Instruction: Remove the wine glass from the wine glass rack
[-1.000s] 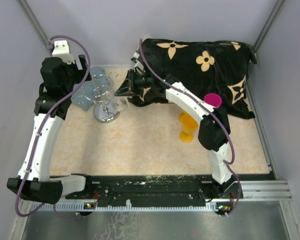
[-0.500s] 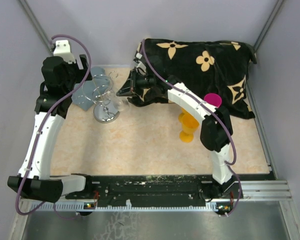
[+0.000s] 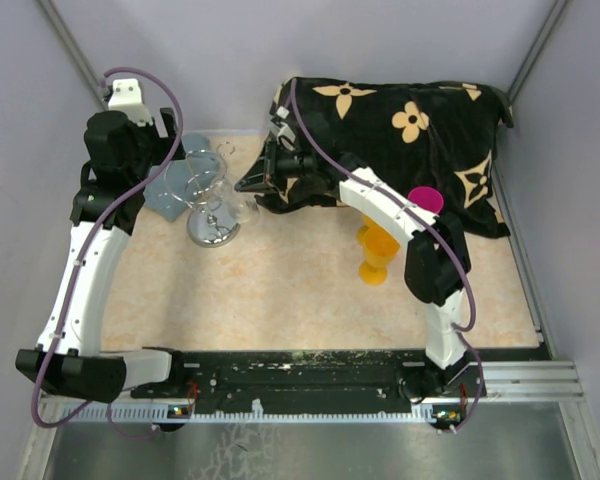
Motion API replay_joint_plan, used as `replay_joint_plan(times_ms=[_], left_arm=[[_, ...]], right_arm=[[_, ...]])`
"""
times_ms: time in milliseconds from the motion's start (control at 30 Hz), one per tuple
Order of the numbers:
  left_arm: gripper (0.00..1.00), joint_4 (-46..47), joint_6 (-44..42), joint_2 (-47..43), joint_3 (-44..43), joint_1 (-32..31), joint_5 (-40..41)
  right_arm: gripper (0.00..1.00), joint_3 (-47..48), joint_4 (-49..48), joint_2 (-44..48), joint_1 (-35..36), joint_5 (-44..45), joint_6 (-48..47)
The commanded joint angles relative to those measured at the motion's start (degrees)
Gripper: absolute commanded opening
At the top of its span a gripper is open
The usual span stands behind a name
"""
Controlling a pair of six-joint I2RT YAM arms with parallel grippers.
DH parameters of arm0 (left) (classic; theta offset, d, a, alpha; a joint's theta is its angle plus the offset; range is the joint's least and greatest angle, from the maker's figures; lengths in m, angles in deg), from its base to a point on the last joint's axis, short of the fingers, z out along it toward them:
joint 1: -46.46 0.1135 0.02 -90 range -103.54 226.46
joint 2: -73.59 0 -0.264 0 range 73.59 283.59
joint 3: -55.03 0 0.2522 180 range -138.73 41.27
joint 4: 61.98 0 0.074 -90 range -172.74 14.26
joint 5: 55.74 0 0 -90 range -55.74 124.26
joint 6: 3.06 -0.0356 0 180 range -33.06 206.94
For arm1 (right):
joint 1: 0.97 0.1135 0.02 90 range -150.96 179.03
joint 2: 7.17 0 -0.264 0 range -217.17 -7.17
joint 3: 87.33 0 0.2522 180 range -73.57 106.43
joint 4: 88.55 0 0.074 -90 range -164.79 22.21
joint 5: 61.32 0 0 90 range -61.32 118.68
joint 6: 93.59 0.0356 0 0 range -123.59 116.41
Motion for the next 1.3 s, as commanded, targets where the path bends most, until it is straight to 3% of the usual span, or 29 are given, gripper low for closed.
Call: replay_joint_plan(times_ms=[0,733,1267], left_arm=[[0.94,0.1,0.8,0.0,-1.4,0.3,-0.6],[0.94,0.0,1.3,-0.2,-1.7,0.3,-0.7],[0.94,-1.2,3.1,1.4,-4.8,0.3,-2.8]], right_arm=[[0.00,0.7,-6.4,5.6,-0.7,-2.3,2.0],[0.00,-6.9,-14.5,8.9,-0.9,-3.5,7.5],[0.00,-10.7,-5.6,21.8,-1.7,0.1,5.3]])
